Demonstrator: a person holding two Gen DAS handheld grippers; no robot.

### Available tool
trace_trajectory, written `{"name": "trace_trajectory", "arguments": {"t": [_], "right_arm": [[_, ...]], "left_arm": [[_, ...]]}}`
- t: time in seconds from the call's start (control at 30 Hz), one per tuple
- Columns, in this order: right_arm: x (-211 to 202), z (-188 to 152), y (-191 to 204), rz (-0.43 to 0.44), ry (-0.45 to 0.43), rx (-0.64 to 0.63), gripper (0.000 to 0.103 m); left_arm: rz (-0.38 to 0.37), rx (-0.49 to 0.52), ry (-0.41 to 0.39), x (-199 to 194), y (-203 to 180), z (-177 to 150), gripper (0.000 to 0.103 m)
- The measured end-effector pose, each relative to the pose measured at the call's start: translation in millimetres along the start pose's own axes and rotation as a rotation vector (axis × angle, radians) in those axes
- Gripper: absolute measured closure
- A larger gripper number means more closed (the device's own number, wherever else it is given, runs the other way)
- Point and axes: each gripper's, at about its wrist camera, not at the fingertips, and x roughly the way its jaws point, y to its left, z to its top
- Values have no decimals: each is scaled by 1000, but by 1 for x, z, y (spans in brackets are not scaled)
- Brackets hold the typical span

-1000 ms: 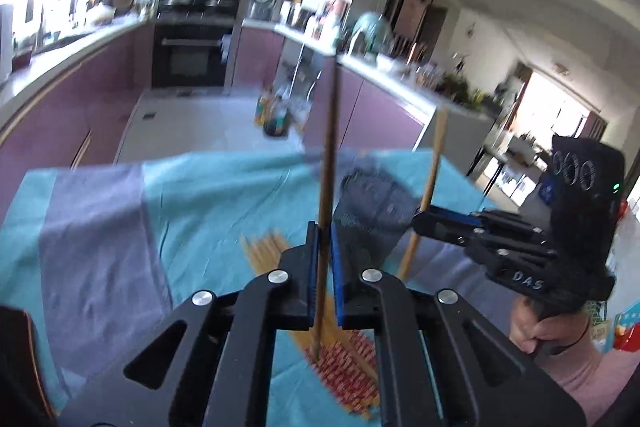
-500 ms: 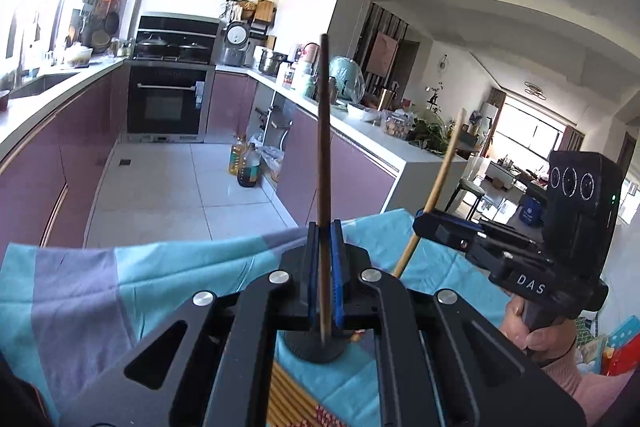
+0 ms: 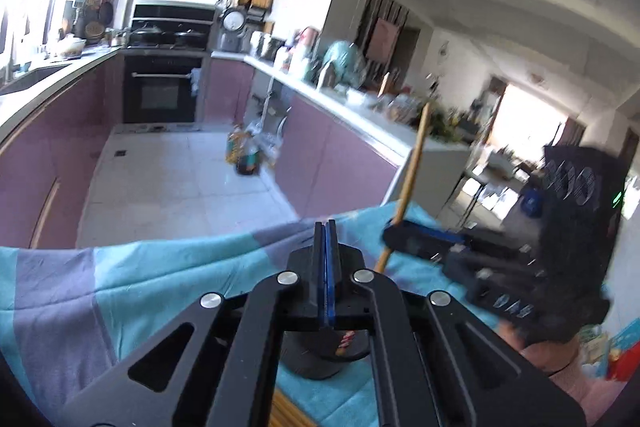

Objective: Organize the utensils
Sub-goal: 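Lift the chopstick with the right gripper and carry it over the mesh cup, then lower the chopstick into the mesh cup and open the right gripper while the left gripper grasps a chopstick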

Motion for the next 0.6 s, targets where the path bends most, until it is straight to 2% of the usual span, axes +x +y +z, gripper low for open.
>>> {"name": "trace_trajectory", "arguments": {"t": [0.13,0.23,0.43,0.5,0.6], "right_arm": [[8,-6,0,-6,30,6,97],[15,-11,-1,-11,55,3,97],[31,-19,-5,-33,119,4,97],[35,-21,-8,-42,134,10,97],[44,-23,-12,-65,149,23,96]], "left_arm": [[58,28,65,15,24,-26,102],[139,56,103,18,46,-46,102],[261,77,230,32,105,-83,94],[254,71,276,36,121,-95,94],[251,118,322,45,134,-115,92]]}}
